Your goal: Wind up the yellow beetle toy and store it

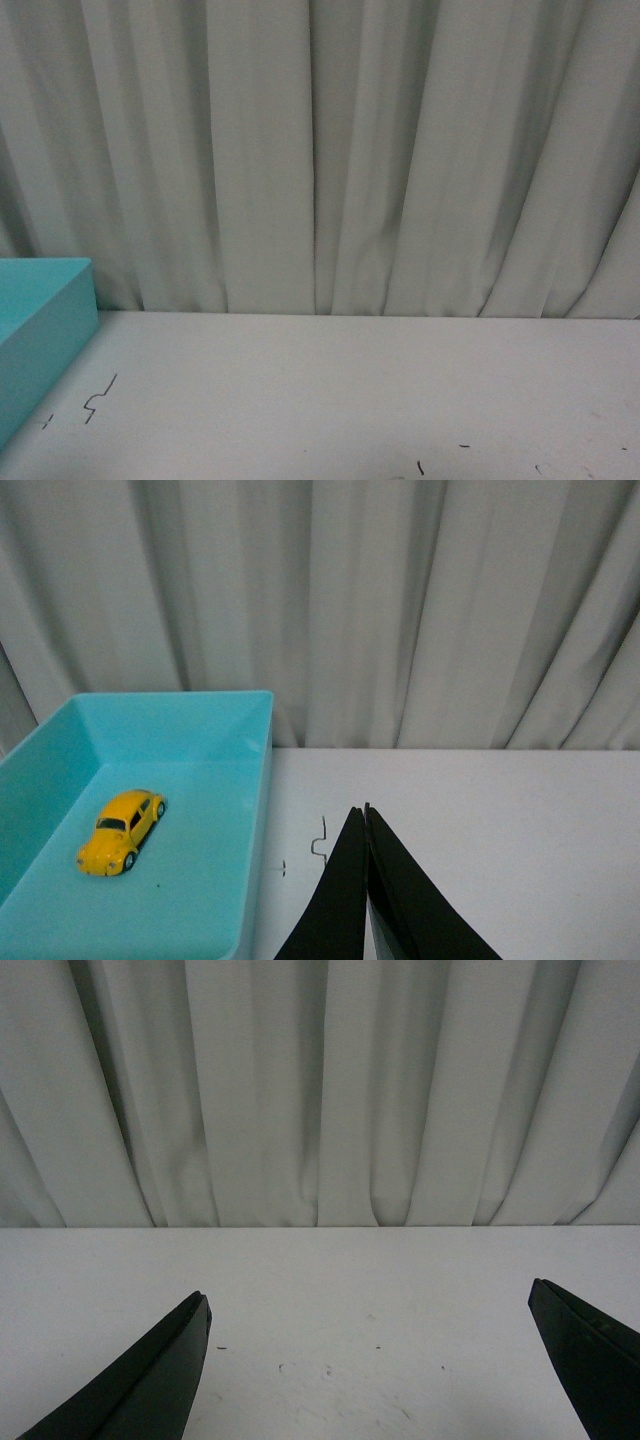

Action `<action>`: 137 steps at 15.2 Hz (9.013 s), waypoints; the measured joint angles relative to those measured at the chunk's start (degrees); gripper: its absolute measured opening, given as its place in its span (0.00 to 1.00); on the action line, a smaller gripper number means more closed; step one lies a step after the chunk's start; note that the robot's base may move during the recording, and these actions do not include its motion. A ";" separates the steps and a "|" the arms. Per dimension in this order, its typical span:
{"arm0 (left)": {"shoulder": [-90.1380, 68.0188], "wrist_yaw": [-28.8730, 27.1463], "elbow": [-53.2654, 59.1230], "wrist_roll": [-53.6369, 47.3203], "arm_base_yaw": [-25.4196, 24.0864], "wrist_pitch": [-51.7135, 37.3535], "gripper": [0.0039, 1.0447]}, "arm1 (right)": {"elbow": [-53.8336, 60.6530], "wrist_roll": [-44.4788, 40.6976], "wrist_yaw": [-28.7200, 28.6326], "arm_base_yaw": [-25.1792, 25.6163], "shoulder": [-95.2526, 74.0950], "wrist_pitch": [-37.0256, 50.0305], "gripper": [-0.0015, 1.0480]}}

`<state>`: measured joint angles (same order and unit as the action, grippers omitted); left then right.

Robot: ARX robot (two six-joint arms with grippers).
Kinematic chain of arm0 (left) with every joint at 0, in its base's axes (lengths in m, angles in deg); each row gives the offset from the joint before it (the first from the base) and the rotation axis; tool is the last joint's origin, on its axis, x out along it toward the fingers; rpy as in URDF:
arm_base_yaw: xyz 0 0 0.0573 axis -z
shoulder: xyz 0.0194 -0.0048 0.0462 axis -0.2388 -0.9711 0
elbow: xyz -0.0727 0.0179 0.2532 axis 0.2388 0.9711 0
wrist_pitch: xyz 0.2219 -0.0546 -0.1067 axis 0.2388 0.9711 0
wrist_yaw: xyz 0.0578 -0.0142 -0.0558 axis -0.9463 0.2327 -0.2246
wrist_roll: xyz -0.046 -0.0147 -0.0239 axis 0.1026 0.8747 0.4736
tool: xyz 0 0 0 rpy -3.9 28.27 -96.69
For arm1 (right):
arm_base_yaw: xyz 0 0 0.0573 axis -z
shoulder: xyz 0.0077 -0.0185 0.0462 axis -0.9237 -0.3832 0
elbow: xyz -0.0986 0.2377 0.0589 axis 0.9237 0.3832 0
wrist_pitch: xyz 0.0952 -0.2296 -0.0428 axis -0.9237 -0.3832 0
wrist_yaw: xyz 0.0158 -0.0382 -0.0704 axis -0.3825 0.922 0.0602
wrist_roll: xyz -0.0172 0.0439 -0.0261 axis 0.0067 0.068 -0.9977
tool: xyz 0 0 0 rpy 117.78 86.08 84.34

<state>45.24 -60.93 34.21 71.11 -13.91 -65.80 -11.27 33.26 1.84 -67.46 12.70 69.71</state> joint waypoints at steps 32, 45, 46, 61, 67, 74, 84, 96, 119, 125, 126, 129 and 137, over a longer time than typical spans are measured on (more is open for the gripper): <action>27.98 -0.02 -0.04 0.09 0.11 27.76 0.79 | 0.00 0.02 0.02 0.00 0.00 0.00 0.94; 27.98 -0.02 -0.04 0.04 0.11 27.76 0.94 | 0.00 0.02 0.02 0.00 0.00 0.00 0.94; 27.98 -0.02 -0.04 0.04 0.11 27.76 0.94 | 0.00 0.02 0.02 0.00 0.00 0.00 0.94; 27.98 -0.02 -0.04 0.04 0.11 27.76 0.94 | 0.00 0.02 0.02 0.00 0.00 0.00 0.94; 27.98 -0.02 -0.04 0.04 0.11 27.74 0.94 | 0.00 0.02 0.02 0.00 0.00 0.02 0.94; 27.98 -0.02 -0.04 0.04 0.11 27.76 0.94 | 0.00 0.02 0.02 0.00 0.00 0.00 0.94; 27.98 -0.02 -0.04 0.04 0.11 27.76 0.94 | 0.00 0.02 0.02 0.00 0.00 0.00 0.94; 27.98 -0.02 -0.04 0.04 0.11 27.65 0.94 | 0.00 0.02 0.02 0.00 -0.02 0.15 0.94; 27.98 -0.07 -0.02 0.04 0.11 27.98 0.94 | 0.00 0.22 0.04 0.00 -0.02 -0.28 0.94; 27.98 0.00 -0.04 0.07 0.11 27.80 0.94 | 0.00 0.22 0.02 0.00 0.00 -0.07 0.94; 27.96 0.00 -0.02 0.07 0.11 27.80 0.94 | 0.00 0.22 0.02 0.00 0.00 -0.07 0.94; 27.98 0.00 -0.04 0.07 0.11 27.80 0.94 | 0.00 0.22 0.02 0.00 0.00 -0.07 0.94; 27.96 0.00 -0.02 0.07 0.11 27.80 0.94 | 0.00 0.22 0.02 0.00 0.00 -0.04 0.94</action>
<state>73.20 -60.93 34.19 71.18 -13.80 -38.00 -11.27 33.48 1.86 -67.46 12.70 69.67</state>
